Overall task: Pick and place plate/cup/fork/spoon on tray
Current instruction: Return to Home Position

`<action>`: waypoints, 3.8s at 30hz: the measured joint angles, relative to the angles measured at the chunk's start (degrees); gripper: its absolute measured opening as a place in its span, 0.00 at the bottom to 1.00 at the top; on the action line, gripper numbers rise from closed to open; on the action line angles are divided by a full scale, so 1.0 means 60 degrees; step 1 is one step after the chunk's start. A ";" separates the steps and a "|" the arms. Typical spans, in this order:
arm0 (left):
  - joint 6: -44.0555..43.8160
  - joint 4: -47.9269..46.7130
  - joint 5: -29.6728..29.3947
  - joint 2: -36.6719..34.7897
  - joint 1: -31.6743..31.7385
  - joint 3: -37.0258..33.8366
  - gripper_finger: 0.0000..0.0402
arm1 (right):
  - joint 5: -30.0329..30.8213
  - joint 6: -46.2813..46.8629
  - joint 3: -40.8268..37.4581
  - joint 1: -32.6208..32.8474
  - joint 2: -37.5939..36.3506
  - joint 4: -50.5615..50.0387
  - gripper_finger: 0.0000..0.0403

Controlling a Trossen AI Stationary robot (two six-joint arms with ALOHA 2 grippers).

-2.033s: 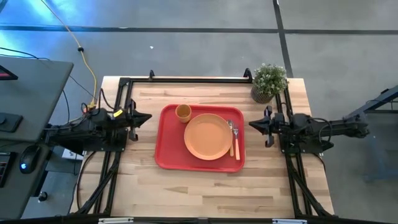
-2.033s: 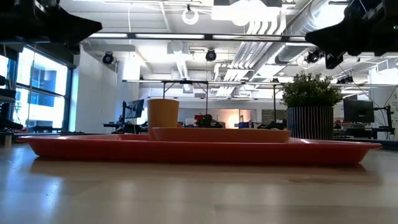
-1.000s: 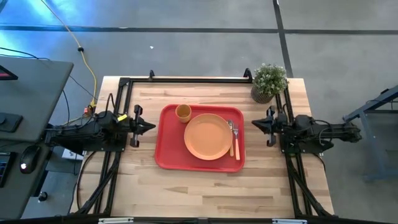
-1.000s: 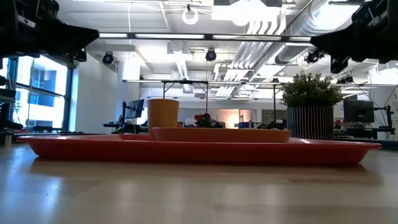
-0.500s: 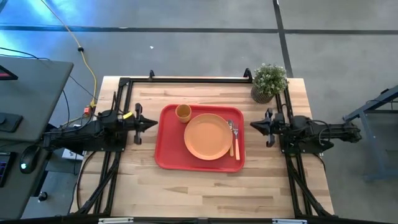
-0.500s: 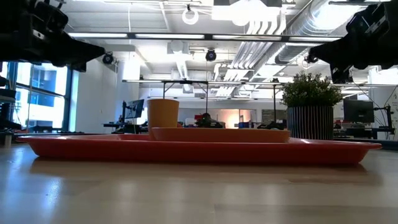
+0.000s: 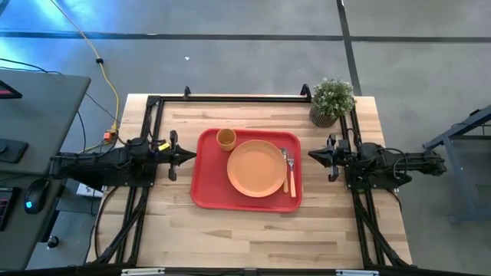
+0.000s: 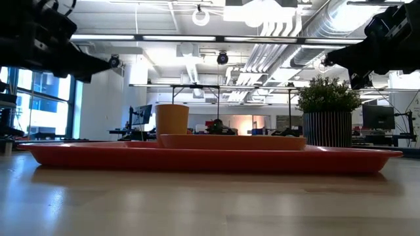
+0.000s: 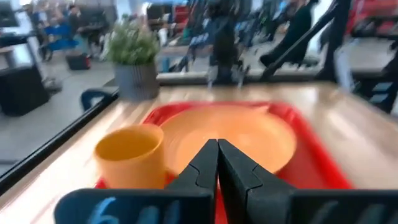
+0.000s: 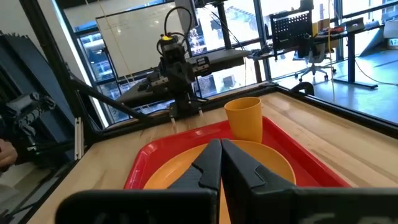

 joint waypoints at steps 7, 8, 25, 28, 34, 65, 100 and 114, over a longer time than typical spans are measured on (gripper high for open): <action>0.0609 0.1545 -0.0013 -0.0006 -0.0712 0.0000 0.00 | 0.0000 -0.0002 0.0000 0.0000 0.0000 -0.0002 0.00; 0.0761 0.1618 -0.0084 -0.0033 -0.0755 0.0000 0.00 | 0.0002 0.0000 0.0000 0.0000 0.0000 0.0000 0.00; 0.0877 0.0235 -0.0602 -0.0987 -0.0753 0.0004 0.00 | 0.0004 -0.0004 -0.0004 0.0000 0.0000 0.0000 0.00; -0.0171 -0.0203 -0.0625 -0.0952 -0.0753 0.0000 0.00 | 0.0004 -0.0004 -0.0004 0.0000 -0.0001 0.0000 0.00; -0.2176 -0.0183 -0.0500 -0.0878 -0.0753 0.0004 0.00 | 0.0007 -0.0004 -0.0004 0.0003 -0.0004 0.0000 0.00; -0.2209 -0.0176 -0.0503 -0.0878 -0.0753 0.0011 0.00 | 0.0007 -0.0004 -0.0007 0.0003 0.0000 0.0000 0.00; -0.2205 -0.0176 -0.0506 -0.0878 -0.0753 0.0011 0.00 | 0.0007 -0.0004 -0.0007 0.0003 -0.0003 0.0000 0.00; -0.2205 -0.0176 -0.0507 -0.0878 -0.0757 0.0015 0.00 | 0.0006 -0.0007 -0.0007 0.0004 -0.0003 0.0000 0.00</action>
